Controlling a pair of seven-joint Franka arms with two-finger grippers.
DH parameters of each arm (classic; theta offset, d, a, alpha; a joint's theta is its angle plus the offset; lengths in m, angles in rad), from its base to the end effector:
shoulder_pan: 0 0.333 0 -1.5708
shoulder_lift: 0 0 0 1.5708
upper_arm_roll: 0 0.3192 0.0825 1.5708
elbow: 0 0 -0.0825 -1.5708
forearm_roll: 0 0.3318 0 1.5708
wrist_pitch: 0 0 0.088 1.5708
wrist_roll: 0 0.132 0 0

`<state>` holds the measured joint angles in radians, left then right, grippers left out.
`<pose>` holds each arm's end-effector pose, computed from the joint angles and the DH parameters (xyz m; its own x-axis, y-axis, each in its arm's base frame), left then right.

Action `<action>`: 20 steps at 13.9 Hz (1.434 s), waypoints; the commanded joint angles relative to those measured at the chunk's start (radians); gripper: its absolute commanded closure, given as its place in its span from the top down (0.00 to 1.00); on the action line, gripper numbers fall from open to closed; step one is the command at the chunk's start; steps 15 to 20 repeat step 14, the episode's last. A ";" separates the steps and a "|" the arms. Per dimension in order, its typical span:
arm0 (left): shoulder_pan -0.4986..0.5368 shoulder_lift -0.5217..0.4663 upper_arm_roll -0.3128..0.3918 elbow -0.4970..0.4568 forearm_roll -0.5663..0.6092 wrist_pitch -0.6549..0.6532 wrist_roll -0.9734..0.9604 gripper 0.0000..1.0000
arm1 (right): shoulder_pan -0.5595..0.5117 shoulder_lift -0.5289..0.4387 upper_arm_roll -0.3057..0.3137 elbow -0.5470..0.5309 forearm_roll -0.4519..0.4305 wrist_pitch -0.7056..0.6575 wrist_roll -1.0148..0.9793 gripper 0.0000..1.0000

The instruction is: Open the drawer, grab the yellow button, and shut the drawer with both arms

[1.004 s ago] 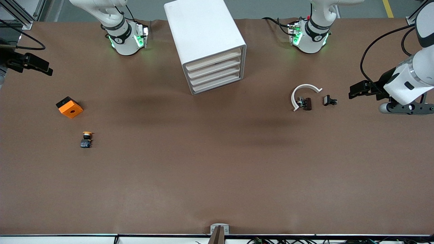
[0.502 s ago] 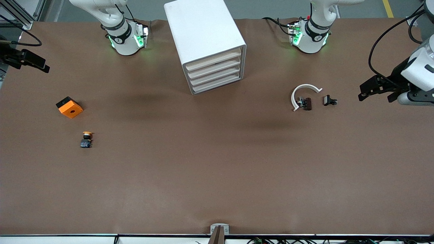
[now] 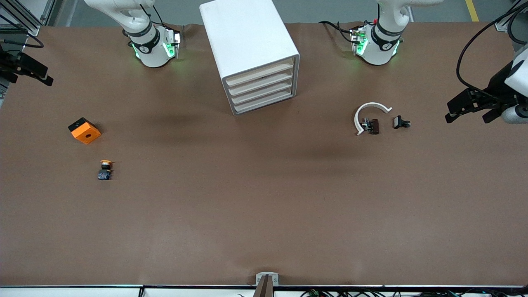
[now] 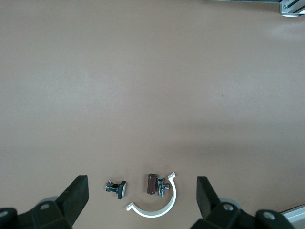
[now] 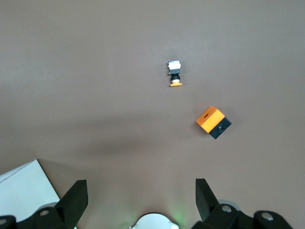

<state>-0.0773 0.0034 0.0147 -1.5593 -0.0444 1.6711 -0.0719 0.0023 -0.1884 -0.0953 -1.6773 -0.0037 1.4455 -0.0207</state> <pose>0.5151 -0.0377 0.6155 0.9944 0.0140 0.1046 0.0086 -0.9986 0.0520 0.4253 -0.0449 0.6353 0.9966 -0.0702 -0.0439 -0.0709 -0.9974 -0.0151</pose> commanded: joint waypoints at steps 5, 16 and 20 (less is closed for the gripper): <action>-0.001 0.020 -0.004 0.070 -0.009 -0.091 -0.013 1.00 | 0.002 -0.040 0.009 -0.024 0.018 0.021 -0.025 1.00; -0.004 0.023 -0.002 0.067 0.001 -0.111 -0.052 1.00 | 0.004 -0.039 0.009 -0.028 0.018 0.016 -0.019 1.00; -0.004 0.023 -0.002 0.067 0.001 -0.111 -0.052 1.00 | 0.004 -0.039 0.009 -0.028 0.018 0.016 -0.019 1.00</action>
